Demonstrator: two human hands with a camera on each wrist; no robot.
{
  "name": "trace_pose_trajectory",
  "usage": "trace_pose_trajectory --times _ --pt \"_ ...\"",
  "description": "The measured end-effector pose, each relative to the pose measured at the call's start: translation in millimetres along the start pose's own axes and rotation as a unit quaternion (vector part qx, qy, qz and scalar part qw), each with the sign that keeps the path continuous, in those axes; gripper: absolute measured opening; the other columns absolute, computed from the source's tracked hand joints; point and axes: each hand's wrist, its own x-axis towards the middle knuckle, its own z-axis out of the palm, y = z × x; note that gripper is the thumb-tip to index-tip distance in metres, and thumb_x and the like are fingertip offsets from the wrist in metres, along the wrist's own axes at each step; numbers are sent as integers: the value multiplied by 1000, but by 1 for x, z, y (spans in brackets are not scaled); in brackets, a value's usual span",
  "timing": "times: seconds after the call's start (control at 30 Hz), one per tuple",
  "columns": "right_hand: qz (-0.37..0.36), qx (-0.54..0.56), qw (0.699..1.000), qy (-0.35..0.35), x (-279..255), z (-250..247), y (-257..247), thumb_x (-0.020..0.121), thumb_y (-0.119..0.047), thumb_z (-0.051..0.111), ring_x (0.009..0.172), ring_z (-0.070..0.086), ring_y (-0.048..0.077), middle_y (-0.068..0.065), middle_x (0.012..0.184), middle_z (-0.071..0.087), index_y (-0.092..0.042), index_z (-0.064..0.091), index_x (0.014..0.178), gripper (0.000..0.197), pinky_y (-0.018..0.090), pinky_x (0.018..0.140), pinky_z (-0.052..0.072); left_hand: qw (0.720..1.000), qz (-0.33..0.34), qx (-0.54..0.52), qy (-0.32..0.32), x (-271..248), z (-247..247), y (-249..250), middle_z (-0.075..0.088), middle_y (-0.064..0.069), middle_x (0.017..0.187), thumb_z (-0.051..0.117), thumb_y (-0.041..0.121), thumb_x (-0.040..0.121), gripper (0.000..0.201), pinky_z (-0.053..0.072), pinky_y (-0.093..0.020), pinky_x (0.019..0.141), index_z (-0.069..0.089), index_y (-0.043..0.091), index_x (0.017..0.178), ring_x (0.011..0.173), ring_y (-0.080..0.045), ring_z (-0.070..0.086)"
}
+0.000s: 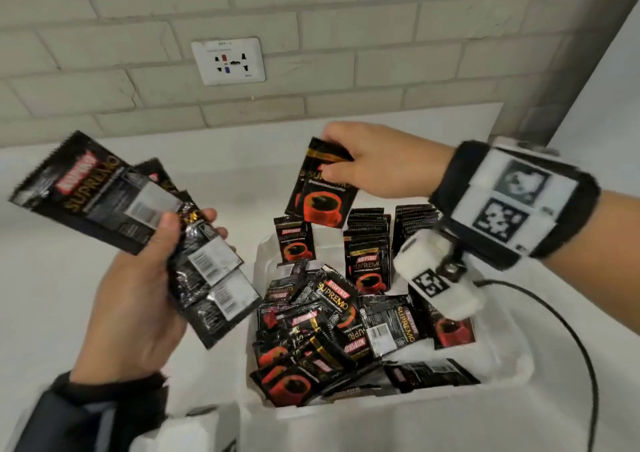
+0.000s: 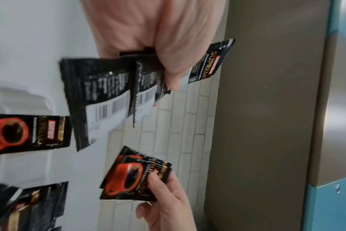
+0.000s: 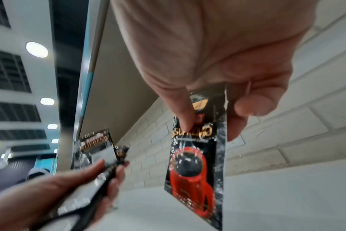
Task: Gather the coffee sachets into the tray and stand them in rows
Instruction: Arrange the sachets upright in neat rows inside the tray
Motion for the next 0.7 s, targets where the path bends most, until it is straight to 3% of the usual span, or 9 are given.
trace_pose_trajectory --times 0.07,0.17,0.3,0.37,0.53,0.63,0.7 --pt "-2 -75 997 -26 16 12 -5 95 -23 47 88 44 14 0 107 51 -15 47 121 28 25 63 33 1000 1 -5 5 0 -5 2 71 6 85 57 39 68 68 57 -25 59 49 8 128 74 -7 69" --pt "-9 -163 985 -63 37 38 -10 92 -23 49 87 52 18 1 109 58 -20 52 113 21 26 64 35 1000 -9 13 3 -3 -6 1 71 3 87 68 44 55 81 56 -25 58 52 7 125 76 -10 69" --pt "-29 -234 966 -107 62 69 -9 90 -15 50 91 60 26 6 106 61 -13 57 107 18 30 65 42 1000 -6 8 2 -3 -10 -2 72 6 83 52 33 75 38 57 -26 57 58 14 107 71 -8 69" --pt "-41 -258 958 -114 70 78 -9 89 -12 50 89 61 27 10 105 61 -9 57 107 20 31 65 44 1000 -10 2 7 -1 -14 -3 72 5 83 49 30 76 32 57 -27 56 59 15 102 71 -9 69" --pt "-55 -312 935 -160 84 96 -8 88 -11 54 76 58 25 12 102 62 -5 59 105 19 23 47 34 1000 -20 8 14 2 -19 -3 73 3 83 50 29 76 28 57 -28 57 60 15 98 70 -10 69" --pt "-49 -338 921 -184 88 104 -6 85 -11 58 67 53 24 11 89 61 -3 61 99 17 21 43 31 1000 -27 11 10 5 -20 -5 73 3 82 50 28 77 28 58 -29 59 60 14 99 69 -10 69" --pt "-49 -353 914 -195 88 108 -3 87 -10 57 70 59 25 12 93 63 -3 61 101 17 21 42 30 999 -33 13 6 7 -20 -6 73 3 82 50 28 78 26 58 -29 60 61 14 97 69 -10 69"
